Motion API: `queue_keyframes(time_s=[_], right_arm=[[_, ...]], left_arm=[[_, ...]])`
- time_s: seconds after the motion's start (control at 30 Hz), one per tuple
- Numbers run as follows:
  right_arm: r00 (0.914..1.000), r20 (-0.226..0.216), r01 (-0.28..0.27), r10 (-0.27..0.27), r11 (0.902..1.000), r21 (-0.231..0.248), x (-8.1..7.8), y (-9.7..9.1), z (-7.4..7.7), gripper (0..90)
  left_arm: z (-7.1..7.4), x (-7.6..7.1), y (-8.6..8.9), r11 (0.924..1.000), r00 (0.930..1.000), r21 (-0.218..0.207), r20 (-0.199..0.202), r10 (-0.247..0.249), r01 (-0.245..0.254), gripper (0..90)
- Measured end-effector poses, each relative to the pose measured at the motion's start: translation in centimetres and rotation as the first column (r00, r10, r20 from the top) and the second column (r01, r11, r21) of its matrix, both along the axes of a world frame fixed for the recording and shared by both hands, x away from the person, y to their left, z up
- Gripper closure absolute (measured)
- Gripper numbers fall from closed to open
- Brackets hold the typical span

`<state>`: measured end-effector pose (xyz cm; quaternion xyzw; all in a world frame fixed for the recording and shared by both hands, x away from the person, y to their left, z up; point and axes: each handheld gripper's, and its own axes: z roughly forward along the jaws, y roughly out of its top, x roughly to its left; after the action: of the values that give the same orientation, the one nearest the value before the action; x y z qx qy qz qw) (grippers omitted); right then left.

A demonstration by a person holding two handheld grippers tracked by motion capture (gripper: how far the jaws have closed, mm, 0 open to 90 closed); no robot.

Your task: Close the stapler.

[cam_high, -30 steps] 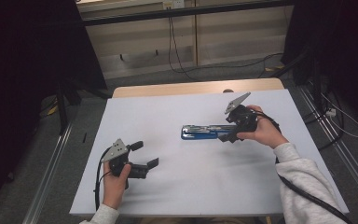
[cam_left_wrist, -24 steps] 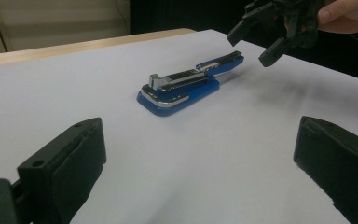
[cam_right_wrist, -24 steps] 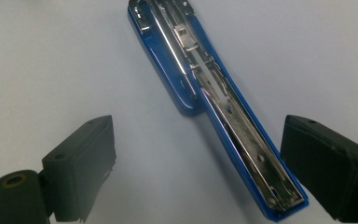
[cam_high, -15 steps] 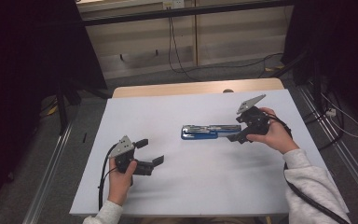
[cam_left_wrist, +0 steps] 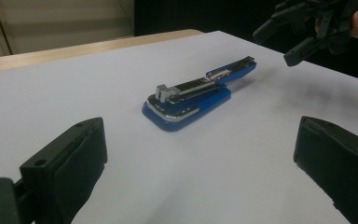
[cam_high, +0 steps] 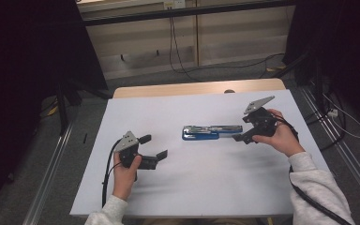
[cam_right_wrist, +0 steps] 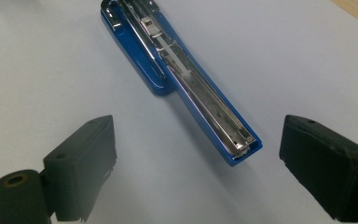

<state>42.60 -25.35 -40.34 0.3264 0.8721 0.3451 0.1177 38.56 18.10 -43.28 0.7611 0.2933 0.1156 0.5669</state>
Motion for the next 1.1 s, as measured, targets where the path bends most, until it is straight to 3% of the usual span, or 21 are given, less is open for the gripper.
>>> queue_keyframes(time_s=[0.17, 0.27, 0.43, 0.57, 0.7, 0.8, 0.87, 0.93, 1.1], right_arm=[[0.9998, 0.006, 0.021, -0.021, 0.9998, 0.000, -0.1, -0.3, -0.2, 10.9], [0.9991, 0.006, 0.042, -0.042, 0.9990, 0.014, -0.3, -0.6, -0.3, 14.5], [0.9978, 0.007, 0.066, -0.066, 0.9974, 0.031, -0.7, -1.0, -0.5, 16.6], [0.9962, 0.006, 0.086, -0.086, 0.9959, 0.028, -1.2, -1.6, -0.9, 24.2], [0.9944, 0.012, 0.104, -0.105, 0.9943, 0.022, -1.3, -1.9, -1.1, 35.4], [0.9921, 0.017, 0.124, -0.124, 0.9923, 0.005, -1.3, -2.1, -1.4, 44.8], [0.9919, 0.017, 0.126, -0.126, 0.9920, 0.003, -1.3, -2.2, -1.4, 46.4], [0.9888, 0.019, 0.148, -0.148, 0.9889, 0.001, -1.3, -2.3, -1.7, 59.4], [0.9859, 0.016, 0.167, -0.167, 0.9860, -0.006, -1.3, -2.4, -1.9, 75.7]], left_arm=[[-0.4, 0.6, -0.6, 1.0000, 1.0000, 0.001, 0.009, 0.003, -0.004, 5.2], [-0.4, 1.4, -1.2, 0.9988, 0.9993, 0.040, -0.023, 0.029, -0.028, 5.3], [-0.5, 2.0, -1.9, 0.9979, 0.9980, 0.033, -0.030, 0.056, -0.055, 10.7], [-0.6, 2.8, -2.6, 0.9973, 0.9977, 0.044, -0.030, 0.061, -0.059, 14.9], [-0.7, 3.2, -3.0, 0.9958, 0.9969, 0.055, -0.026, 0.074, -0.073, 25.4], [-1.0, 3.6, -3.3, 0.9943, 0.9957, 0.059, -0.024, 0.090, -0.088, 36.3], [-1.1, 3.7, -3.4, 0.9937, 0.9954, 0.065, -0.025, 0.093, -0.091, 46.1], [-1.4, 4.1, -3.7, 0.9892, 0.9939, 0.104, -0.027, 0.107, -0.103, 55.7], [-1.5, 4.7, -4.7, 0.9883, 0.9955, 0.130, -0.039, 0.086, -0.080, 77.3]])
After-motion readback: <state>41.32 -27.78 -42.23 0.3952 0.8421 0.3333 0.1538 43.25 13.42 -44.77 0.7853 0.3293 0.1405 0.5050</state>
